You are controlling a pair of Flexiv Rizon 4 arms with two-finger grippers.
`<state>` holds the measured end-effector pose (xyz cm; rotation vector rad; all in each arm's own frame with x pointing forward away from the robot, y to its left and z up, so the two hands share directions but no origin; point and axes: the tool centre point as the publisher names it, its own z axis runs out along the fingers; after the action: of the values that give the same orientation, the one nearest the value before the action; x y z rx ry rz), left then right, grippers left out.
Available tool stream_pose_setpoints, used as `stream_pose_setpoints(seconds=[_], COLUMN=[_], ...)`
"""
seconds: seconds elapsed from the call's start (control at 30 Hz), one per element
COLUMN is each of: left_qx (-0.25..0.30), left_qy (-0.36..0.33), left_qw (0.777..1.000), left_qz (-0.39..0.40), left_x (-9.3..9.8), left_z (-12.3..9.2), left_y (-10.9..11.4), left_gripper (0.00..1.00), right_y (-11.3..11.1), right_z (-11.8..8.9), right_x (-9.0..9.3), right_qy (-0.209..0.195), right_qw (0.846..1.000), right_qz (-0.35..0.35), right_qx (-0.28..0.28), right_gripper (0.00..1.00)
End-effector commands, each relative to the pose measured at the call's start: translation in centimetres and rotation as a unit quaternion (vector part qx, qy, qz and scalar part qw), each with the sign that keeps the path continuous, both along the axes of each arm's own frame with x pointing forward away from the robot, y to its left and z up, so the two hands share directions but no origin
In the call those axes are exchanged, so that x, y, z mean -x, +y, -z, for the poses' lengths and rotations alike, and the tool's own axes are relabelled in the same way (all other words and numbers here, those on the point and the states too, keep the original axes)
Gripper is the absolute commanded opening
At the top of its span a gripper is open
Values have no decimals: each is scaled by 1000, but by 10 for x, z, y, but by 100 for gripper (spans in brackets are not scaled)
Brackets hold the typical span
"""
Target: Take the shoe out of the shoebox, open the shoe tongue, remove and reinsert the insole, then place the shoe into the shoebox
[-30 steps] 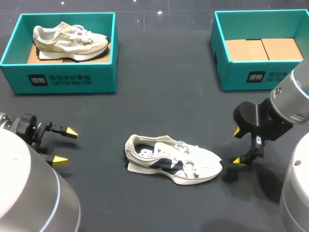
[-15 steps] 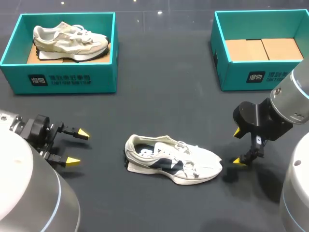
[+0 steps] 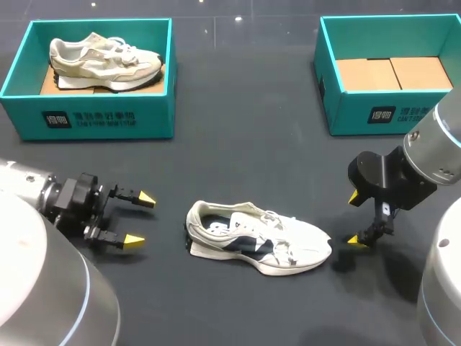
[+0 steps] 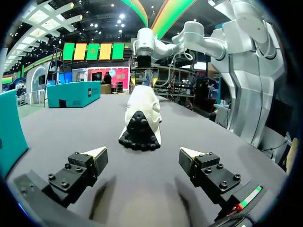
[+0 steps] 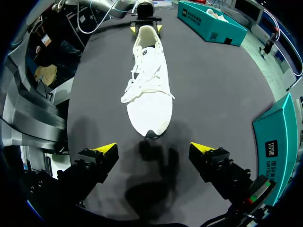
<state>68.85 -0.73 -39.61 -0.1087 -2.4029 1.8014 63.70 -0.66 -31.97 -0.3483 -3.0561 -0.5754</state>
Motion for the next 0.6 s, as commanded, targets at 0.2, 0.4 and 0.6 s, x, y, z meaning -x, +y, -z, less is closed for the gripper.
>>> stream_pose_setpoints(seconds=[0.2, 0.4, 0.6], left_qx=[-3, -4, -5], left_qy=[-6, -5, 1], left_qw=[1000, 1000, 999], left_qz=[7, 19, 35], left_x=[-6, -9, -9], left_z=[7, 10, 12], left_y=[-24, -38, -47], left_gripper=[100, 100, 100], right_y=[0, 0, 0], right_z=[0, 0, 0], right_x=[1, 1, 1], right_qy=[-1, -1, -1], right_qw=[1000, 1000, 1000], right_qz=[0, 0, 0], right_qx=[0, 0, 0], right_gripper=[100, 100, 100])
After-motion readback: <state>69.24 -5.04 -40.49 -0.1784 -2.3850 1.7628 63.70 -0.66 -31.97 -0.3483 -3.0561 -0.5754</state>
